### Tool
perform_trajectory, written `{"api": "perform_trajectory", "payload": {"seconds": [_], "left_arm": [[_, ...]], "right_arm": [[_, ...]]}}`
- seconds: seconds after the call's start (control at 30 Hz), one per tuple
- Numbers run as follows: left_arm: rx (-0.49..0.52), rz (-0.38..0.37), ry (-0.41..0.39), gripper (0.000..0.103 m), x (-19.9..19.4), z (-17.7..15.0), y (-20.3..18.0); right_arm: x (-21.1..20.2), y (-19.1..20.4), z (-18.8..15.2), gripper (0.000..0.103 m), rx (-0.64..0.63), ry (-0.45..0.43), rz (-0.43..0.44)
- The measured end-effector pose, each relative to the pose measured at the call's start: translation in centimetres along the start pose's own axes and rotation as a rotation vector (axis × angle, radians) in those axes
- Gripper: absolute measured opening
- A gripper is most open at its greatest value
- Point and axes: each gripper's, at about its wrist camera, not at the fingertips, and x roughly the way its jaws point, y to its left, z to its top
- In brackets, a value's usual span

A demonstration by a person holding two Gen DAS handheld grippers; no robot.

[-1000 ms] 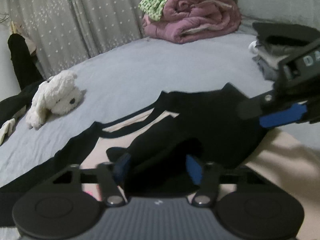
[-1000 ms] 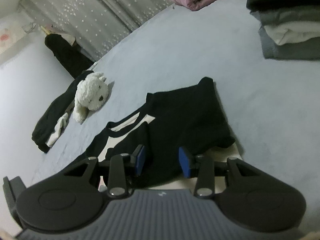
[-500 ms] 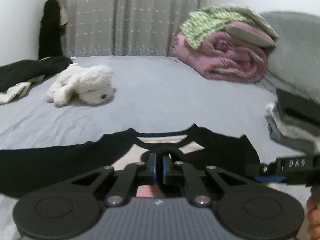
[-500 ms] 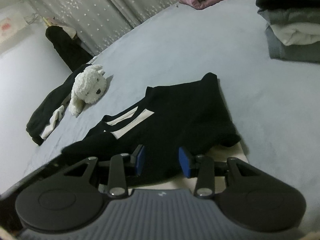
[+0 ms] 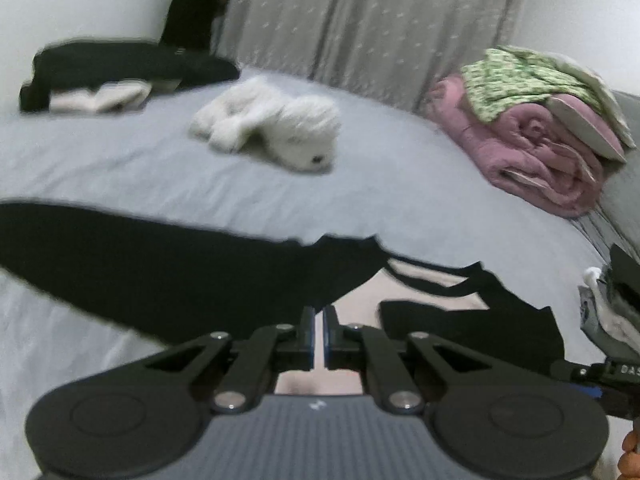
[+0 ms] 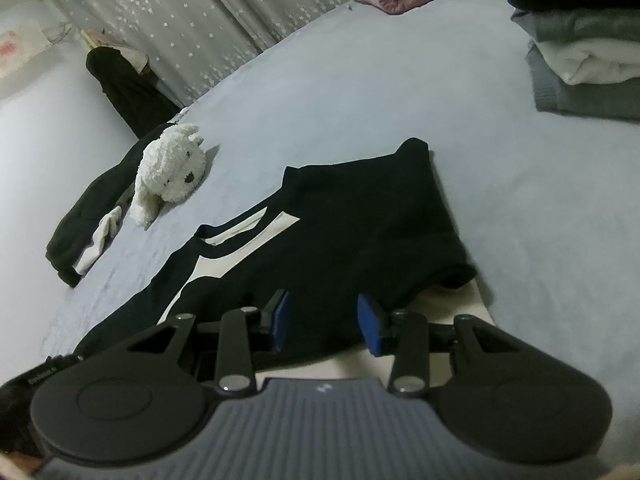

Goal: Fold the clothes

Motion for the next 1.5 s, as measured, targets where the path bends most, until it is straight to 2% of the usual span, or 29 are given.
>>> {"api": "perform_trajectory", "payload": {"seconds": [0.07,0.13,0.2,0.47,0.6,0.67,0.77,0.8,0.83,0.9,0.97,1.1,1.17,1.23,1.27,1.3,1.5], "left_arm": [[-0.012,-0.004,0.017,0.006,0.3,-0.1,0.4],[-0.014,-0.018,0.029,0.013,0.5,-0.2,0.5],[-0.037,-0.038,0.047,0.028,0.7,-0.1,0.8],[-0.247,-0.178,0.098,0.029,1.4,0.5,3.4],[-0.288,-0.269,0.132,0.034,2.3,0.3,2.8],[-0.289,-0.312,0.175,0.036,3.3,0.1,1.7],[-0.201,-0.298,0.144,0.037,2.8,-0.2,-0.4],[-0.170,-0.293,0.132,0.040,2.6,-0.2,-1.1],[-0.092,-0.284,0.104,0.042,2.1,-0.3,-2.1],[0.037,-0.274,0.063,0.059,1.5,-0.5,-3.9],[0.115,-0.272,0.048,0.068,1.4,-0.9,-5.2],[0.271,-0.269,0.017,0.066,1.2,-1.8,-7.9],[0.307,-0.259,0.027,0.061,1.8,-2.4,-8.5],[0.328,-0.242,0.035,0.047,2.3,-2.9,-8.6],[0.329,-0.230,0.040,0.028,2.5,-3.1,-8.4],[0.311,-0.222,0.043,0.015,2.6,-3.0,-8.0],[0.091,-0.218,0.026,0.012,2.3,-1.6,-4.4]], "right_arm": [[0.1,-0.1,0.0,0.042,0.000,0.003,-0.003],[0.2,-0.1,-0.1,0.042,0.001,0.008,-0.007],[0.2,-0.2,-0.1,0.044,0.003,0.009,-0.009],[0.0,-0.3,0.0,0.045,0.005,0.002,-0.011],[-0.1,-0.4,0.1,0.045,0.012,0.001,-0.009],[-0.2,-0.3,0.1,0.045,0.010,-0.003,-0.009],[-0.5,-0.2,0.3,0.045,0.004,-0.016,-0.009],[-0.7,-0.1,0.4,0.045,0.001,-0.021,-0.009],[-0.8,-0.1,0.4,0.045,0.001,-0.026,-0.009],[-0.9,-0.3,0.5,0.046,0.008,-0.029,-0.006],[-0.9,-0.4,0.6,0.046,0.016,-0.027,-0.004],[-0.8,-0.3,0.5,0.046,0.024,-0.019,0.000],[-0.8,-0.2,0.5,0.046,0.017,-0.021,0.000],[-0.8,-0.2,0.5,0.046,0.014,-0.022,-0.002],[-0.7,-0.2,0.5,0.046,0.013,-0.021,-0.004],[-0.6,-0.3,0.4,0.046,0.012,-0.018,-0.005],[-0.4,-0.2,0.1,0.046,0.003,-0.007,-0.012]]}}
